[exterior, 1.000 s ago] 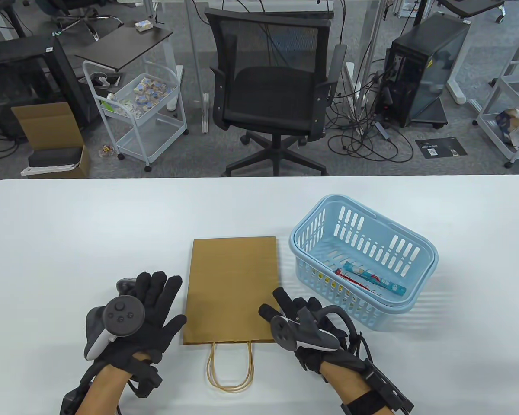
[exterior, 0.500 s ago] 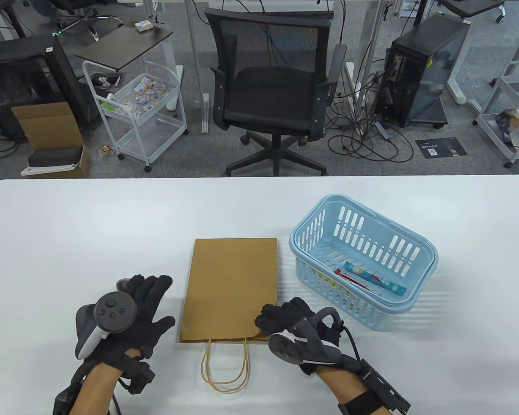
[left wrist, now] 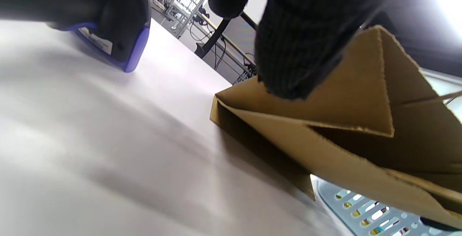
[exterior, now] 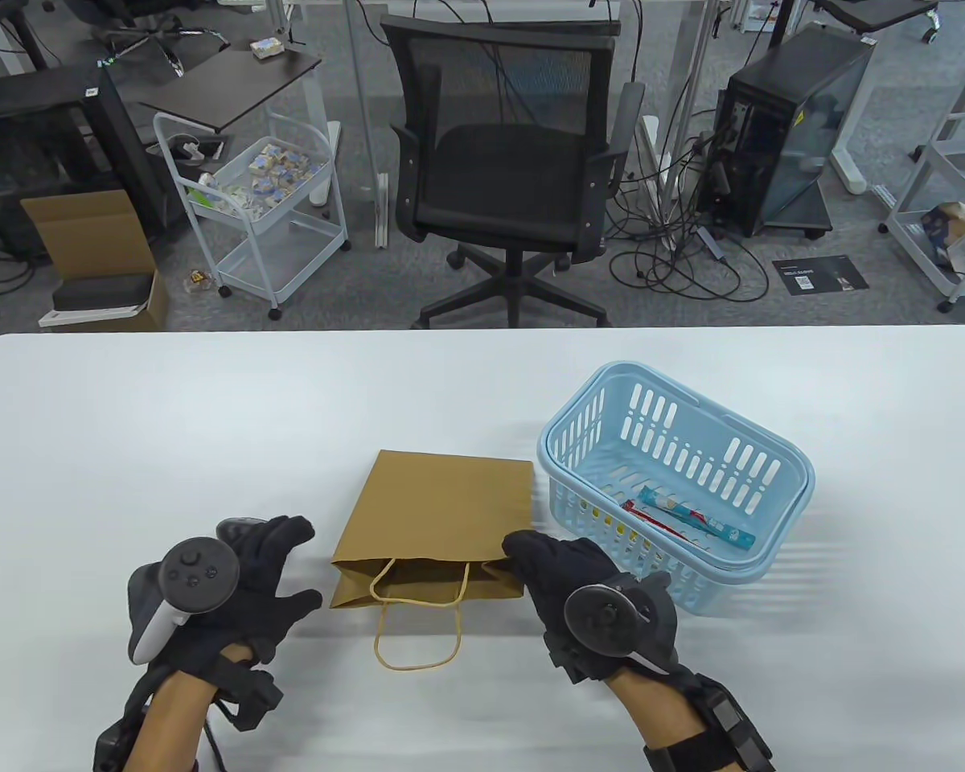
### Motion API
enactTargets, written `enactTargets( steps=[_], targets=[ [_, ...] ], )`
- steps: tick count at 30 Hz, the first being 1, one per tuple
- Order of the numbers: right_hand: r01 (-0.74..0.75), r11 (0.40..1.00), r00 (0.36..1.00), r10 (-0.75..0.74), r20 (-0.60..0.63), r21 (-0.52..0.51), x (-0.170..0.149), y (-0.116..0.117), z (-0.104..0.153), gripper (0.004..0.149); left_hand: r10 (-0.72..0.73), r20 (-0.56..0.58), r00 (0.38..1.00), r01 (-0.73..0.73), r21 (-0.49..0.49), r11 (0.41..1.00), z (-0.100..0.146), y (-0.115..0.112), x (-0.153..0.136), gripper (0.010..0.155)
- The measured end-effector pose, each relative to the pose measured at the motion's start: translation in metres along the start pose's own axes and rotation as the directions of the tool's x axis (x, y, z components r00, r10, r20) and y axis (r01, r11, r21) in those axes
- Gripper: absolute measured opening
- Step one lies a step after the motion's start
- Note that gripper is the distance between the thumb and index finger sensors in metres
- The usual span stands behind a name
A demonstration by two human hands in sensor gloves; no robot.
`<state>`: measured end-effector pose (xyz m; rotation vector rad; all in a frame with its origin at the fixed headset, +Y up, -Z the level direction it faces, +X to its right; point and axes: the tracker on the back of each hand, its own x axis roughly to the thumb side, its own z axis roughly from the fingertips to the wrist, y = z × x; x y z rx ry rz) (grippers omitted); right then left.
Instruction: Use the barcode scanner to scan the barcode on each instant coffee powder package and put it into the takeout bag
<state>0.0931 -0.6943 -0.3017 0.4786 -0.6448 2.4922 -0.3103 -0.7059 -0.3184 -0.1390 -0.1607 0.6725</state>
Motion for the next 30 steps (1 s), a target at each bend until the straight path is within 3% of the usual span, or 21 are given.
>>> enactTargets(
  steps=[6,11,16,18,23,27,30],
  targets=[
    [0.047,0.998,0.997,-0.049,-0.055,-0.038,-0.005,-0.007,0.0,0.04,0.064,0.109,0.992,-0.06,-0.043,0.997,0.0,-0.002,0.007,0.07],
    [0.072,0.996,0.994,-0.077,-0.08,-0.057,-0.007,-0.01,0.0,0.04,-0.023,0.11,0.994,0.034,-0.106,0.994,0.0,-0.009,0.012,0.081],
    [0.136,0.988,0.986,-0.142,-0.088,-0.075,-0.004,-0.014,0.001,0.04,0.06,0.223,0.973,-0.058,-0.017,0.998,0.003,-0.016,0.02,0.079],
    [0.155,0.984,0.984,-0.161,-0.073,-0.084,0.0,-0.017,0.002,0.04,0.097,0.269,0.958,-0.123,0.08,0.989,0.007,-0.013,0.023,0.071],
    [0.231,0.969,0.972,-0.234,-0.027,-0.089,0.011,-0.024,0.003,0.04,0.311,0.41,0.857,-0.404,0.163,0.9,0.015,-0.001,0.023,0.051],
    [0.26,0.961,0.966,-0.259,0.019,-0.098,0.019,-0.028,0.004,0.04,0.361,0.446,0.819,-0.47,0.16,0.868,0.018,0.005,0.023,0.051],
    [0.276,0.955,0.961,-0.273,0.039,-0.105,0.023,-0.032,0.004,0.04,0.351,0.427,0.833,-0.441,0.129,0.888,0.016,0.007,0.021,0.057]
  ],
)
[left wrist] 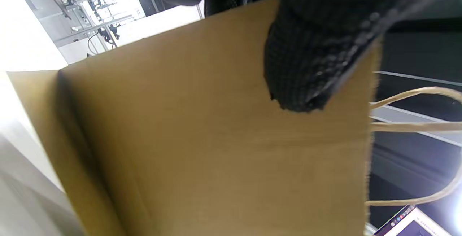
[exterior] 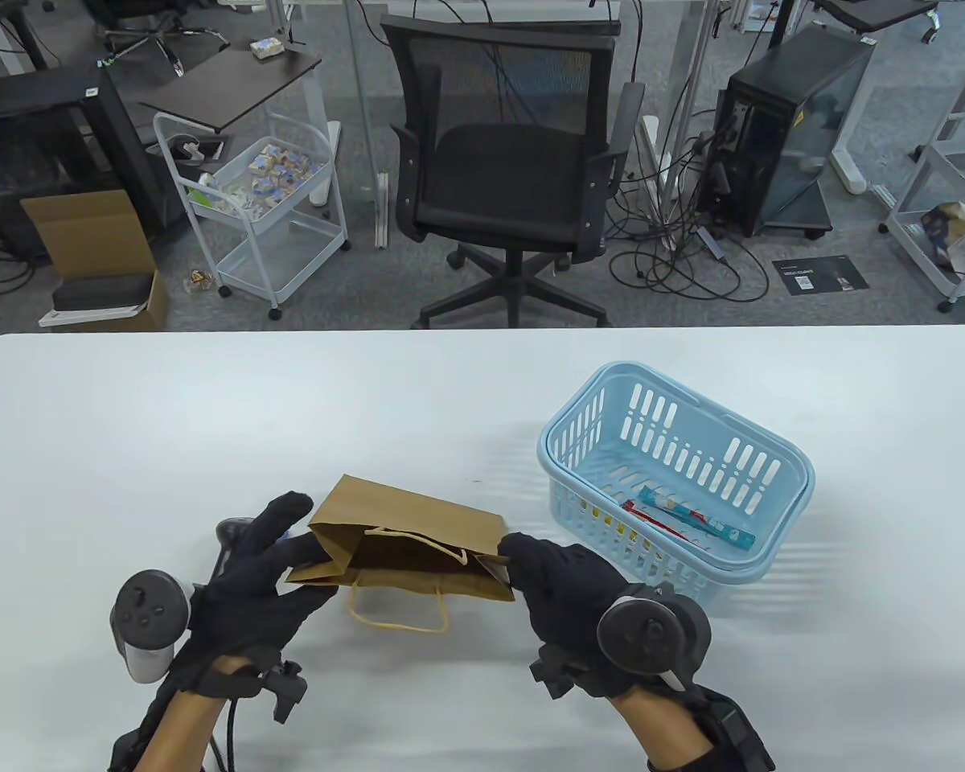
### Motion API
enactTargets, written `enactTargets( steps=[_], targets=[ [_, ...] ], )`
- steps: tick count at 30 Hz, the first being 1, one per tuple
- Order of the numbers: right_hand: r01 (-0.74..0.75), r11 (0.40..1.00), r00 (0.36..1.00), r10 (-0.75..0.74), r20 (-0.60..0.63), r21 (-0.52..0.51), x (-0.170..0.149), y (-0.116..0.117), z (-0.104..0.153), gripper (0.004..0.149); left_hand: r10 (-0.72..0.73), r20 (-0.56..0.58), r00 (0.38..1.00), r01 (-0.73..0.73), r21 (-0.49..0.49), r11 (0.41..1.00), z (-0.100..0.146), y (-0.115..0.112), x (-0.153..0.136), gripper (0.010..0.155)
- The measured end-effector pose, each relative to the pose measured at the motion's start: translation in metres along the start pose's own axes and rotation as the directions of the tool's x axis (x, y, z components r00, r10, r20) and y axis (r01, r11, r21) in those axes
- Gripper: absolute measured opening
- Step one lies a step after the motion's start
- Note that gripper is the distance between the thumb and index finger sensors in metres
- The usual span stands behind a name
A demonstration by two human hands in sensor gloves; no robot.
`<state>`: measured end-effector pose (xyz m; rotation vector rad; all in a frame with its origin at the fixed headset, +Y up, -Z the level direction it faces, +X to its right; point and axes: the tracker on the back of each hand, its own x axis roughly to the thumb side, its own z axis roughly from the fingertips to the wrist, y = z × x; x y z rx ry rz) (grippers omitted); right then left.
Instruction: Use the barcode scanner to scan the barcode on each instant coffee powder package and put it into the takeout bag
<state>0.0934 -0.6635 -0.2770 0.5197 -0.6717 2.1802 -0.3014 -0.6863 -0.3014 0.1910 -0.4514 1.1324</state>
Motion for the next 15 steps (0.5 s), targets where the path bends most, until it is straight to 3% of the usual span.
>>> enactTargets(
  steps=[15],
  targets=[
    [0.098,0.994,0.995,-0.096,0.041,-0.056,0.006,-0.022,-0.003,0.04,-0.066,0.017,0.998,0.066,-0.028,0.997,0.0,-0.002,0.002,0.055]
  ],
)
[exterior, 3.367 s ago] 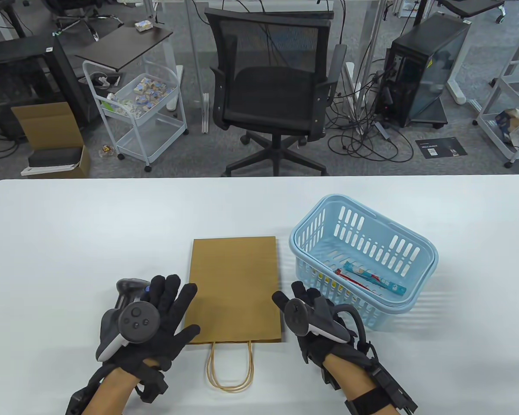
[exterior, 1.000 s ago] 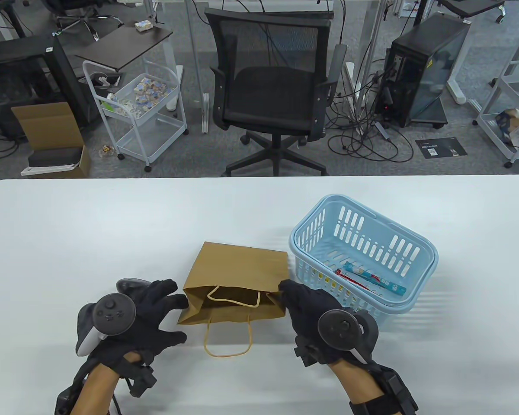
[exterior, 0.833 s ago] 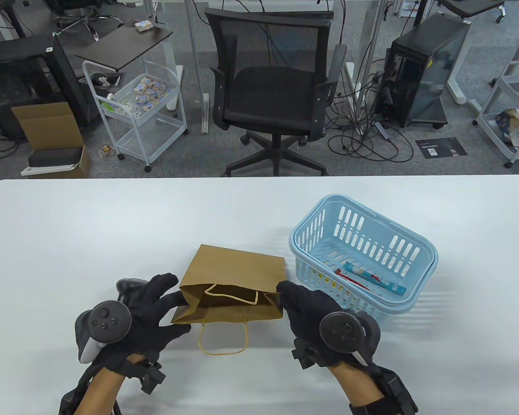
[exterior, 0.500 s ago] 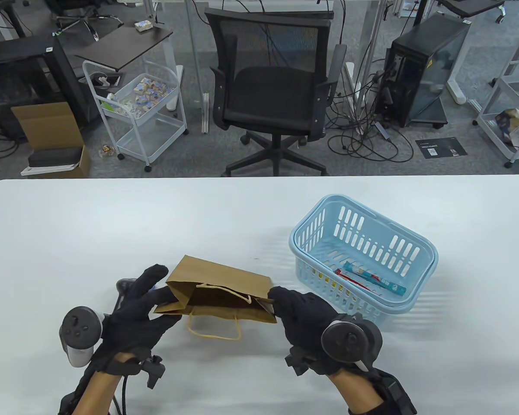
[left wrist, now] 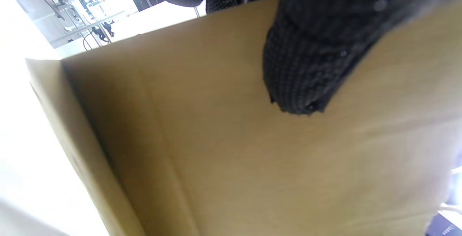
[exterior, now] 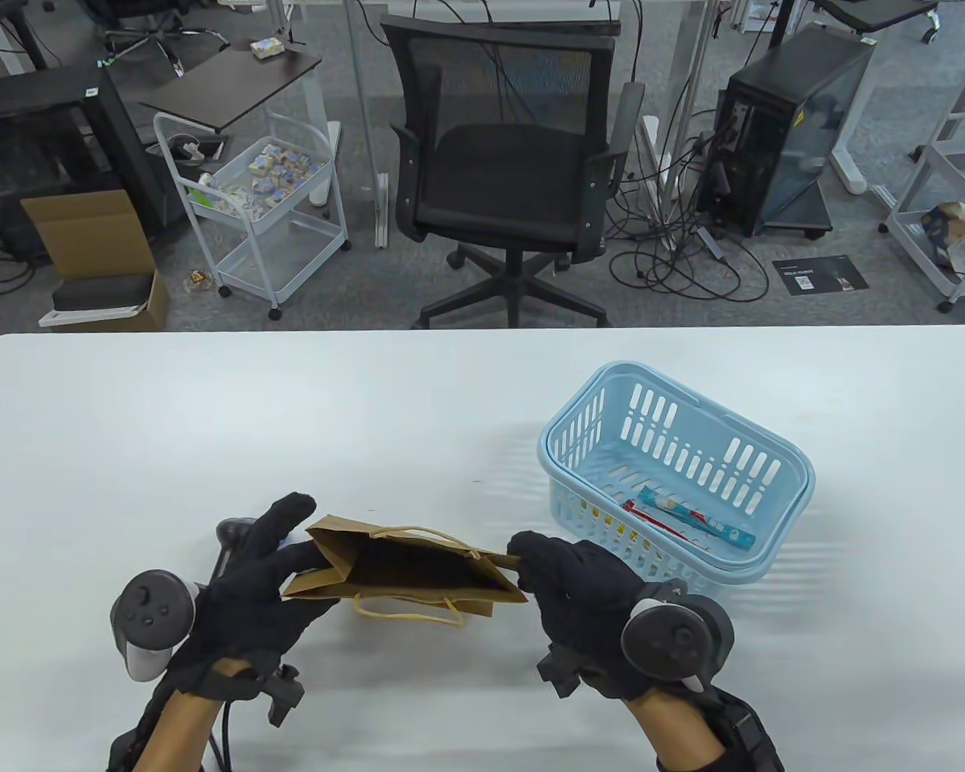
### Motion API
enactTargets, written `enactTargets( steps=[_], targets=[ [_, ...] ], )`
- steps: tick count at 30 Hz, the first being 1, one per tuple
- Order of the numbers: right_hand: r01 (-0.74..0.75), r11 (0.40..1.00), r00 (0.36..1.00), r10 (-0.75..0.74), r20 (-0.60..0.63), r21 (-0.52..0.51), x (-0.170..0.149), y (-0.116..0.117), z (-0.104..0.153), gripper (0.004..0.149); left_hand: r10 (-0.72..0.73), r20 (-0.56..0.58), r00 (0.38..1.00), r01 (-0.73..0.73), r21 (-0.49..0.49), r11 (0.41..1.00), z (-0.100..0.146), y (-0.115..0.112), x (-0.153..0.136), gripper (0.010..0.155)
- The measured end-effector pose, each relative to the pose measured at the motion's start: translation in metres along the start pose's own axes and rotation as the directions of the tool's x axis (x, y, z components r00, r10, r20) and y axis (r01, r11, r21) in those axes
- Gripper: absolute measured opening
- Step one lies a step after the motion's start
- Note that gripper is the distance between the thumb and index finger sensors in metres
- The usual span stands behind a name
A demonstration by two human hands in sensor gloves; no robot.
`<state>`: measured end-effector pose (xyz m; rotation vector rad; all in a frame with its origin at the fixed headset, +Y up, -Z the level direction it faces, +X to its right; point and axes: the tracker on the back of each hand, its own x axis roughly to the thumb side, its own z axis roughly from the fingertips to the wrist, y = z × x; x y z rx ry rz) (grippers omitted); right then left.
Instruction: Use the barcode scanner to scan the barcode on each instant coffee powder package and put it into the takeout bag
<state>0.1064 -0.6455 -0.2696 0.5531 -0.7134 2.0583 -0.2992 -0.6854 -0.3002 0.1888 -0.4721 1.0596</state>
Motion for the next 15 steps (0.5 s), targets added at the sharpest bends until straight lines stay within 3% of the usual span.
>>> enactTargets(
  steps=[15],
  targets=[
    [0.064,0.995,0.998,-0.064,0.003,-0.071,0.005,-0.012,-0.001,0.04,-0.04,-0.156,0.987,0.031,-0.056,0.998,-0.002,-0.004,-0.023,0.052]
  ],
)
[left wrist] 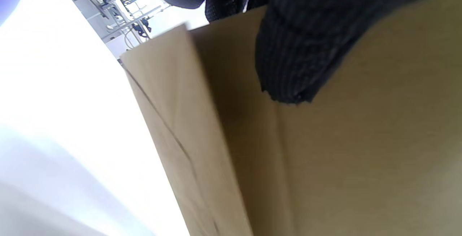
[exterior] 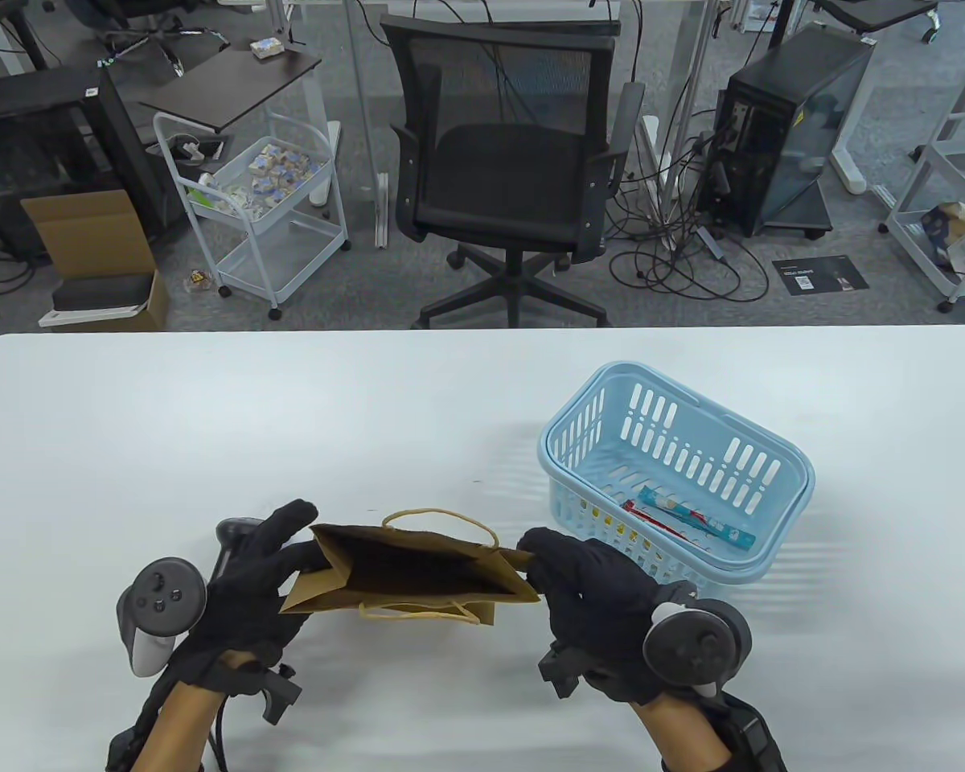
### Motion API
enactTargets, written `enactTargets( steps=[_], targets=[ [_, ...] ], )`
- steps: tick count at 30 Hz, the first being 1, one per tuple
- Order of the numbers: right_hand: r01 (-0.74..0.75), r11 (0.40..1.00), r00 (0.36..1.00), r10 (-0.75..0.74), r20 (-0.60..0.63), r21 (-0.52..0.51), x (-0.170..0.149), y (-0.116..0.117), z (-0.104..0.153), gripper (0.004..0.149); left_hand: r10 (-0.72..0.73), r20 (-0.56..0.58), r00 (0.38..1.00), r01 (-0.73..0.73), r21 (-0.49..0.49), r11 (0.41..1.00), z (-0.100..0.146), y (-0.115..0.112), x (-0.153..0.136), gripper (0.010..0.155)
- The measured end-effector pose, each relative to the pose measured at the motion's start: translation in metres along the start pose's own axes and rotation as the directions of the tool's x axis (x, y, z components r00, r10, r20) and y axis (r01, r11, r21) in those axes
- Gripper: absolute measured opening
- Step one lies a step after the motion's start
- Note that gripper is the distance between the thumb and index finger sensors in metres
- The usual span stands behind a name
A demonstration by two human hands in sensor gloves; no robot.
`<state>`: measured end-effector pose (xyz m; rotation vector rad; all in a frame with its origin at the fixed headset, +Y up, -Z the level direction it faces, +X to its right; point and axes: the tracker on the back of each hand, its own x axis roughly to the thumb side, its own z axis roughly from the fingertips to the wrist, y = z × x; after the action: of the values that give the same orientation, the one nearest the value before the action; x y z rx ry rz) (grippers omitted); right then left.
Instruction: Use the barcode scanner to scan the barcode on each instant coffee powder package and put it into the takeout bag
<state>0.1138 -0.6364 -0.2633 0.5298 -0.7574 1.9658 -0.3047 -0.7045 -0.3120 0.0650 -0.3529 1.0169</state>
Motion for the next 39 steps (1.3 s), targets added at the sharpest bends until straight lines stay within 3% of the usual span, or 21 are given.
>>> enactTargets(
  steps=[30,36,39],
  targets=[
    [0.148,0.986,0.985,-0.153,-0.075,-0.074,-0.004,-0.015,-0.003,0.04,0.004,-0.171,0.985,-0.011,-0.041,0.999,-0.003,-0.001,-0.022,0.064],
    [0.19,0.975,0.967,-0.206,-0.147,-0.115,-0.009,-0.016,-0.002,0.041,0.052,-0.137,0.989,-0.045,0.048,0.998,-0.002,0.006,-0.018,0.045],
    [0.197,0.965,0.957,-0.228,-0.181,-0.175,-0.014,-0.021,-0.002,0.041,0.132,-0.099,0.986,-0.13,0.025,0.991,-0.003,0.017,-0.017,0.043]
  ],
)
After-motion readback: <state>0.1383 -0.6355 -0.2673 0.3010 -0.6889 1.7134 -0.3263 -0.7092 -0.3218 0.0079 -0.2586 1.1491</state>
